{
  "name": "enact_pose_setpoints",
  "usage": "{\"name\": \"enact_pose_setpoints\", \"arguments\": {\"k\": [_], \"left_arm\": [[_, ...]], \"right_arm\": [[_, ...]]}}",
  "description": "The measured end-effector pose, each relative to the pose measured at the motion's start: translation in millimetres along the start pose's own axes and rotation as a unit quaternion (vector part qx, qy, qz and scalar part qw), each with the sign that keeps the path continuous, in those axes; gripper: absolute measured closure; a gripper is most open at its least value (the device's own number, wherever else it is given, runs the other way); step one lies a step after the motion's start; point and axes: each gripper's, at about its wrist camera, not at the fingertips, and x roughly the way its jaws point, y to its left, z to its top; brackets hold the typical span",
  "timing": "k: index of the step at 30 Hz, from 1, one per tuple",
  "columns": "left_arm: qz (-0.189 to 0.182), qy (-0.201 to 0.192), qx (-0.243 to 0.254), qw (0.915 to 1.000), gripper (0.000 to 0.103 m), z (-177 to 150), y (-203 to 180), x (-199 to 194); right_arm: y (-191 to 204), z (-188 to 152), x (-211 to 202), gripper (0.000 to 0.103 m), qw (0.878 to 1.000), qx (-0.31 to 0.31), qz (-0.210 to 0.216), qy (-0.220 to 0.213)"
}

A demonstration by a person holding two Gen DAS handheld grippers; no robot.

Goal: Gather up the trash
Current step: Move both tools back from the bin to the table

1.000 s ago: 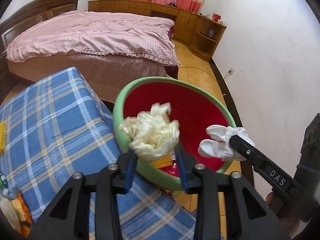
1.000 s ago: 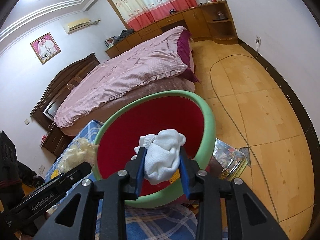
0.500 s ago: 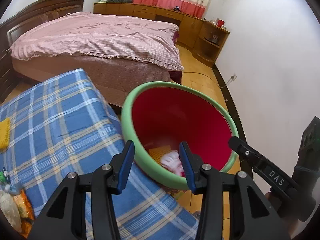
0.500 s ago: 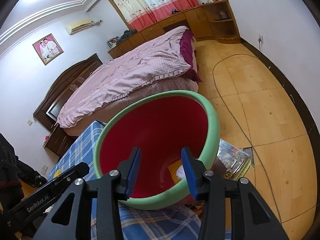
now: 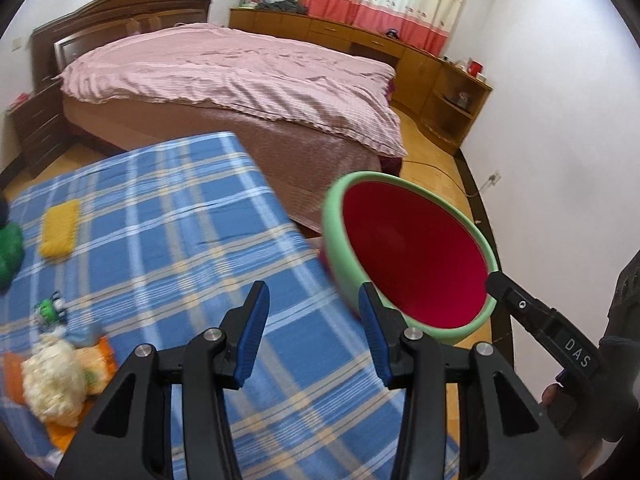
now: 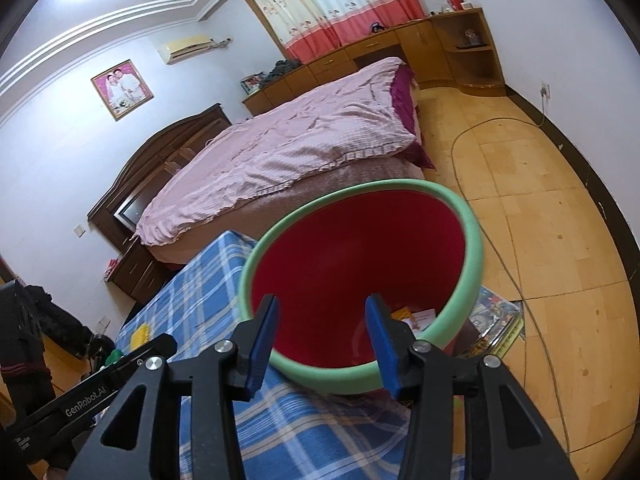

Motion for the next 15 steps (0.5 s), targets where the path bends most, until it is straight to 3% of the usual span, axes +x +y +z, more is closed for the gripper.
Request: {"name": "enact_pose_setpoints", "arguments": {"k": [15], "left_arm": [[0.082,-0.037,-0.067,0.9937,0.056,-27,83,-69]], "right_arm": [[57,-30,-5,0.051,0.998,-0.042,0.047,0.023]]}}
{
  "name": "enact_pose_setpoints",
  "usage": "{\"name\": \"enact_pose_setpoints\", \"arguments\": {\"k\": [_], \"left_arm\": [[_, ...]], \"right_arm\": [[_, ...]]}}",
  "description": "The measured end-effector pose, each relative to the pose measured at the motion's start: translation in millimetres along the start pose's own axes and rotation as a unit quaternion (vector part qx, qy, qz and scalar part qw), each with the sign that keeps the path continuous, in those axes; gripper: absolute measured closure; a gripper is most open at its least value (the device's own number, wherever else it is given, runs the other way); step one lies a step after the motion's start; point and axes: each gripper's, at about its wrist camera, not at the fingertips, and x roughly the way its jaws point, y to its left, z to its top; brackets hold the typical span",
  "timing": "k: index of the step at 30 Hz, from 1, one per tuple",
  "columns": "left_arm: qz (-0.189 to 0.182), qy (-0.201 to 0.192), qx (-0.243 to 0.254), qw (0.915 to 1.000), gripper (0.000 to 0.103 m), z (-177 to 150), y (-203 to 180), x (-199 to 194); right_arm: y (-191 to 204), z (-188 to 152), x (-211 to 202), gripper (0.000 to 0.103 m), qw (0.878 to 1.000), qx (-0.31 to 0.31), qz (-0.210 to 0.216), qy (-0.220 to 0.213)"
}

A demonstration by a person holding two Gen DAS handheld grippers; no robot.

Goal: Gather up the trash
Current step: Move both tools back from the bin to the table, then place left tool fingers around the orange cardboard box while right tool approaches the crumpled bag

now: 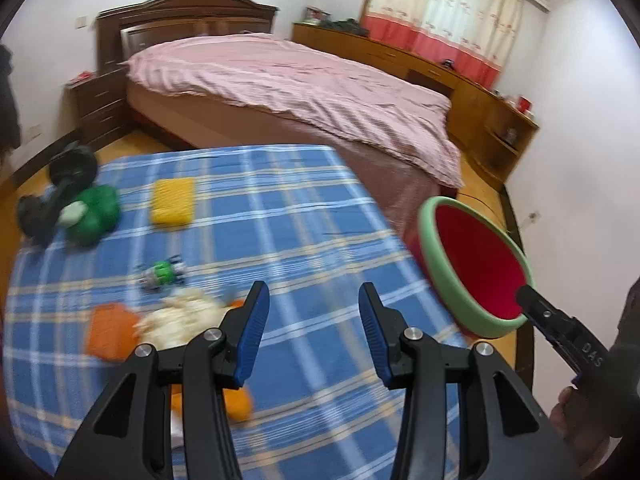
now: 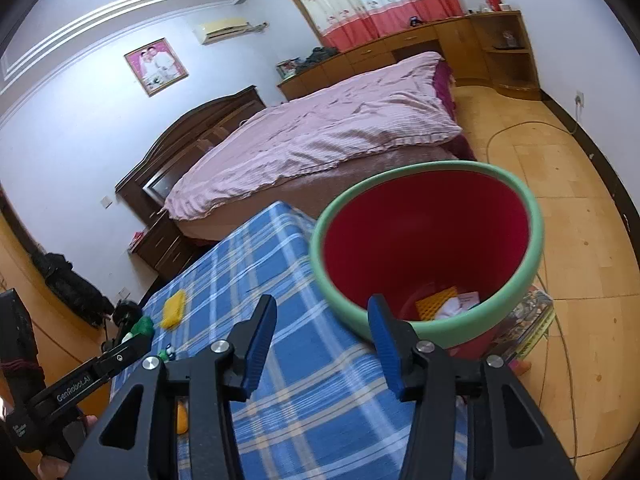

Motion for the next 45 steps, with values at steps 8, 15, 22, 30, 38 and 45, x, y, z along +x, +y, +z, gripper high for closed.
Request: {"name": "enact_pose_setpoints", "arguments": {"k": [8,15,22,30,38,45], "left_arm": [[0.047,0.004,-0.033,0.9983,0.056,-14,52,-13],[0.076,0.008,-0.075,0.9942,0.05,-24,96,-17],[0.084,0.025,-0.116,0.9894,0.048,-34,128,-6],[0.083,0.027,-0.136,0.9869,0.045,-38,143,4],[0.072,0.024,-0.152,0.9855,0.045,-39,152,7],[0.072,0.02,-0.147,0.9863,0.042,-39,151,11]], "right_arm": [[27,-19,0,0.049,1.0,-0.017,0.018,0.006],[41,-33,9,0.047,0.999,-0.029,0.02,0.024],[55,-41,16,0.046,0.998,-0.047,0.016,0.036],[65,-44,25,0.046,0.997,-0.059,0.011,0.048],[75,-47,32,0.046,0.996,-0.071,0.014,0.058],[84,-49,34,0.046,0.995,-0.082,0.019,0.062]]}}
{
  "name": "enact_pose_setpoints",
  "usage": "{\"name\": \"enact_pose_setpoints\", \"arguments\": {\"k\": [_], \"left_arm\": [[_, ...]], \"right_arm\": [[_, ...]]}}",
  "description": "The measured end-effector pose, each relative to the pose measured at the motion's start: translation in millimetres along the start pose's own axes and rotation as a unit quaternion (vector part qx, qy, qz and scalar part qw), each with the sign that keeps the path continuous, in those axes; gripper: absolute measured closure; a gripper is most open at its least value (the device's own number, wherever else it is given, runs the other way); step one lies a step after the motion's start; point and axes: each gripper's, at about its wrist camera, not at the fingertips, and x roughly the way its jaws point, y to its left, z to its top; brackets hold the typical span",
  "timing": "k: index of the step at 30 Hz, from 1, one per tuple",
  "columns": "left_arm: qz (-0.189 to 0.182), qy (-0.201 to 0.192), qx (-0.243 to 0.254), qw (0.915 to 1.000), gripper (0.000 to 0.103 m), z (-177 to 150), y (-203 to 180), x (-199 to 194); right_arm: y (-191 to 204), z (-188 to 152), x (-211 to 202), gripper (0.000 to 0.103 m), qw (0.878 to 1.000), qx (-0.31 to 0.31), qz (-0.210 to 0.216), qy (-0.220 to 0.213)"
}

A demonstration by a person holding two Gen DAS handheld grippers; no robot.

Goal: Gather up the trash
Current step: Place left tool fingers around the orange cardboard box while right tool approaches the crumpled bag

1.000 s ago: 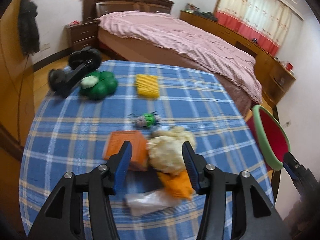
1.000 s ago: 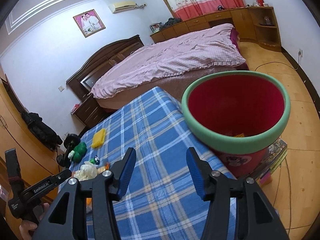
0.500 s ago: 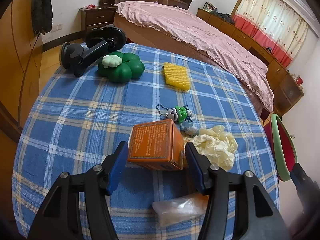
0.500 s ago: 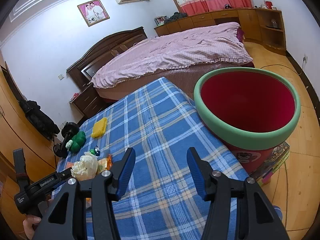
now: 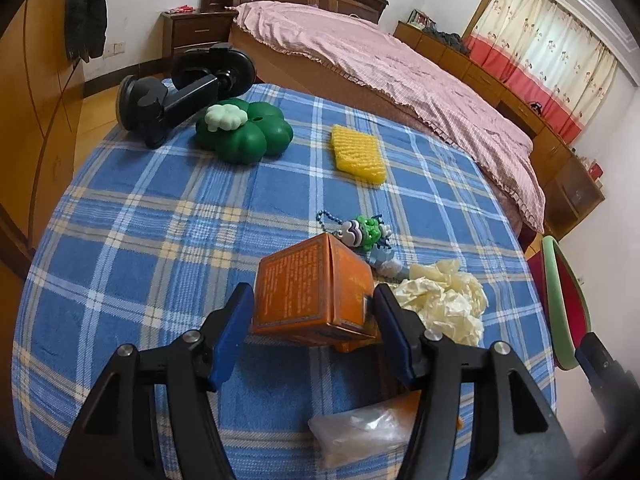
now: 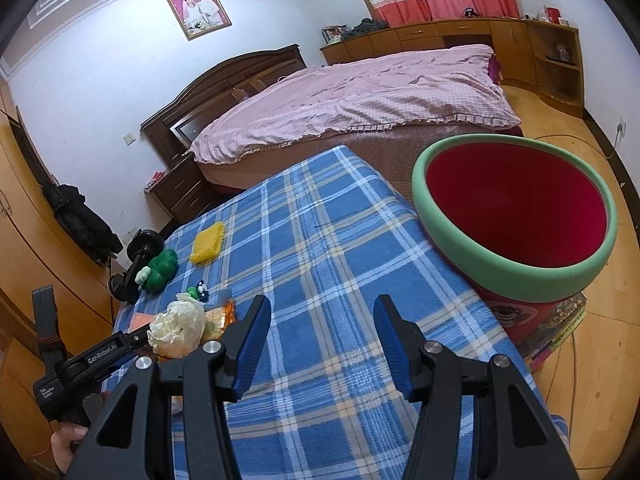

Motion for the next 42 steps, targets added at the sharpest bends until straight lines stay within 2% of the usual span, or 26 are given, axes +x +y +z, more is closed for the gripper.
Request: {"name": "enact_pose_setpoints", "arguments": {"k": [8,11,18,21,29,37,42], "left_arm": [[-0.01,-0.01,-0.003,0.9999,0.043,0,4,0],[-0.016,-0.016,-0.005,0.9997,0.047,0,6,-5],[-0.008,-0.042,-0.007,0.999,0.047,4,13,-25],[0.014,-0.056,-0.006,0.9983,0.047,7,19,-36],[0.04,-0.067,-0.019,0.9968,0.047,7,43,-47],[0.04,-0.065,-0.029,0.9967,0.047,3,53,-48],[0.039,-0.064,-0.027,0.9968,0.047,3,53,-48]], "right_arm": [[14,2,4,0.046,1.0,-0.017,0.007,0.005],[22,3,6,0.046,1.0,-0.027,0.013,0.008],[49,7,13,0.046,0.998,-0.057,0.035,0.014],[63,6,18,0.046,0.996,-0.072,0.047,0.02],[102,-2,46,0.046,0.989,-0.113,0.079,0.055],[130,-16,85,0.046,0.982,-0.131,0.093,0.104],[135,-19,94,0.044,0.98,-0.133,0.099,0.111]]}}
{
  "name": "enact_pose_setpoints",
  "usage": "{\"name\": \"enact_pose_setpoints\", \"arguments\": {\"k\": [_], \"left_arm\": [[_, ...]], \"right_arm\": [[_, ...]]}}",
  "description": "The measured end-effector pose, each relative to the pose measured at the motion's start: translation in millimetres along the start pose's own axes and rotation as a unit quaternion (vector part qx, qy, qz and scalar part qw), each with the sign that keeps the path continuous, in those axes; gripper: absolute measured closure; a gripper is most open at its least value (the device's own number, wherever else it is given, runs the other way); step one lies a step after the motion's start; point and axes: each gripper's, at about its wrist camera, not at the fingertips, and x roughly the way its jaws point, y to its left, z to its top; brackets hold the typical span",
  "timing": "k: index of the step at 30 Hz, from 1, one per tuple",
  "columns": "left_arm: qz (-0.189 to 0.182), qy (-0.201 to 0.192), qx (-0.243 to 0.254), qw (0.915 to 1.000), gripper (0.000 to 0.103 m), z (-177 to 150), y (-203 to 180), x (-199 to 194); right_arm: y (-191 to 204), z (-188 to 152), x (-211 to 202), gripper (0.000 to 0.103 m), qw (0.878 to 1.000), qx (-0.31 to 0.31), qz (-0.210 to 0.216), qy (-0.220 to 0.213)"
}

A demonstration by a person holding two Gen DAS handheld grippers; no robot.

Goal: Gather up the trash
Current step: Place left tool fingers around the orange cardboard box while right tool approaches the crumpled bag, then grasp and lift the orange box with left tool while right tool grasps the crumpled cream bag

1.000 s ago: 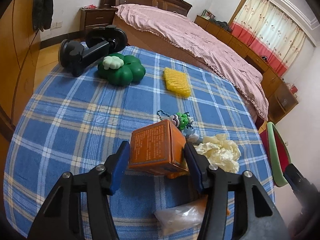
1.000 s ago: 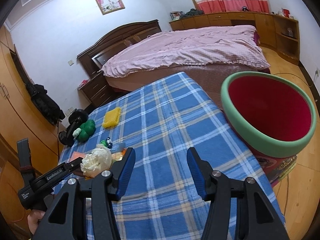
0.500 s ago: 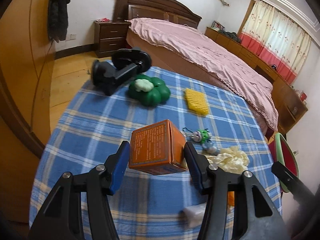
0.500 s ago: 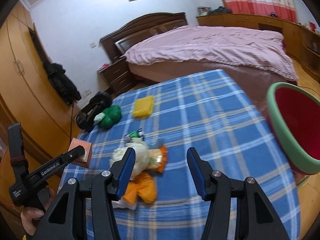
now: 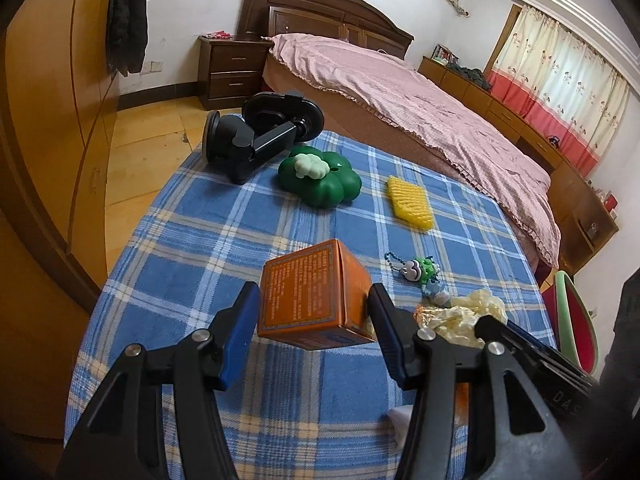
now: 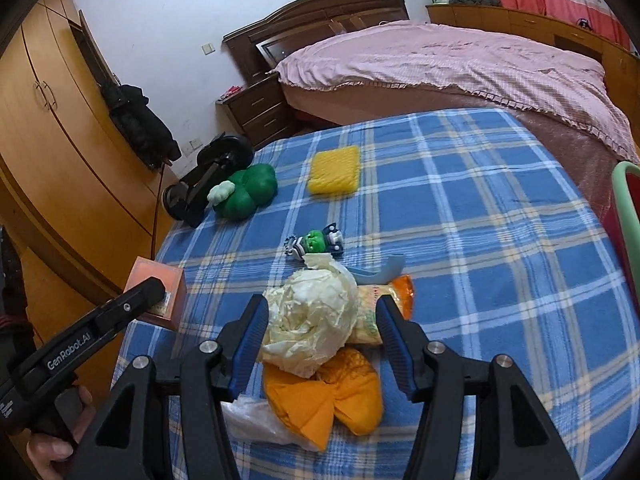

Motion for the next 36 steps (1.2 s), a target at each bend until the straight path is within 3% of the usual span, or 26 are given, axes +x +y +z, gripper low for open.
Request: {"name": "enact_pose_setpoints", "arguments": {"k": [2,4,7,17,27,36], "left_arm": [[-0.001,0.0,0.0,1.0,0.047,0,0,1],[-0.002,0.002,0.0,1.0,0.047,-1,-1,0],[-0.004,0.0,0.005,1.0,0.047,-2,-5,-1],[-0.023,-0.011,0.026,0.9993,0.047,3,-29,-13],[-0.054,-0.005,0.072,0.9959,0.047,2,-76,-24],[-0.096,0.018,0.128,0.987,0.047,-3,-145,-21]], "right_arm": [[2,0,3,0.044,1.0,-0.005,0.007,0.005],[3,-1,5,0.061,1.0,-0.004,0.027,0.009],[2,-1,3,0.065,0.999,-0.007,0.036,0.005],[-16,6,-40,0.066,0.997,0.018,0.049,-0.051],[-56,10,-98,0.066,0.994,0.033,-0.007,-0.108],[-114,1,-144,0.066,0.986,0.072,-0.062,-0.139]]}}
